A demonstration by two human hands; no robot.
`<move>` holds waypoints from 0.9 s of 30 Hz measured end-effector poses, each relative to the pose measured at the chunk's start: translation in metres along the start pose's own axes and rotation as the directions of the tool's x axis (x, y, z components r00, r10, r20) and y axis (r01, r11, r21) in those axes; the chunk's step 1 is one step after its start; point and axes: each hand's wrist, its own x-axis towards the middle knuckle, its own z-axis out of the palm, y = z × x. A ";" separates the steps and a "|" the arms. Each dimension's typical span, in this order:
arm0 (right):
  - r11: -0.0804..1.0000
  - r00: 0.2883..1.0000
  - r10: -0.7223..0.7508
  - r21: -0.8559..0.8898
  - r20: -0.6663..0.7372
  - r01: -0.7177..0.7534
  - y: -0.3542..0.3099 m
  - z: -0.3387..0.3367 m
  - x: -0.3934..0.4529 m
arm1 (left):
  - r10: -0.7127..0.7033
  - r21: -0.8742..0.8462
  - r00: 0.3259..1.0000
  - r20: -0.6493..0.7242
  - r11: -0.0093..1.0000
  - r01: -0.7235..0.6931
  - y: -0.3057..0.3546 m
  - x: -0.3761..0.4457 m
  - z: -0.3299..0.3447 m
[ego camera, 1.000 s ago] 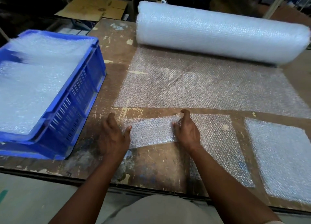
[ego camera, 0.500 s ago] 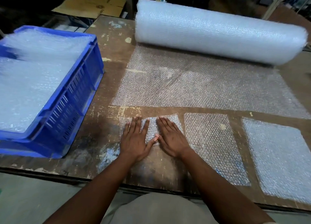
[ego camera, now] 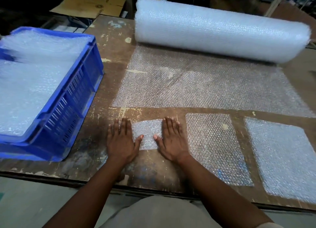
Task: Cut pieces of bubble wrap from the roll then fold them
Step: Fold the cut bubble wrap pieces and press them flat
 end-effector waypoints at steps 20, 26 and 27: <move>0.991 0.986 0.119 -0.041 -0.114 -0.125 -0.013 -0.007 -0.042 | 0.172 -0.056 0.960 -0.222 0.981 -0.188 0.000 -0.027 0.002; 0.962 0.945 0.272 0.011 -0.180 -0.274 0.053 -0.019 -0.084 | 0.433 -0.126 0.862 -0.262 0.871 -0.475 0.080 -0.022 0.000; 0.952 0.929 0.305 0.052 -0.207 -0.301 0.068 -0.020 -0.094 | 0.504 -0.125 0.820 -0.272 0.826 -0.549 0.096 -0.022 0.002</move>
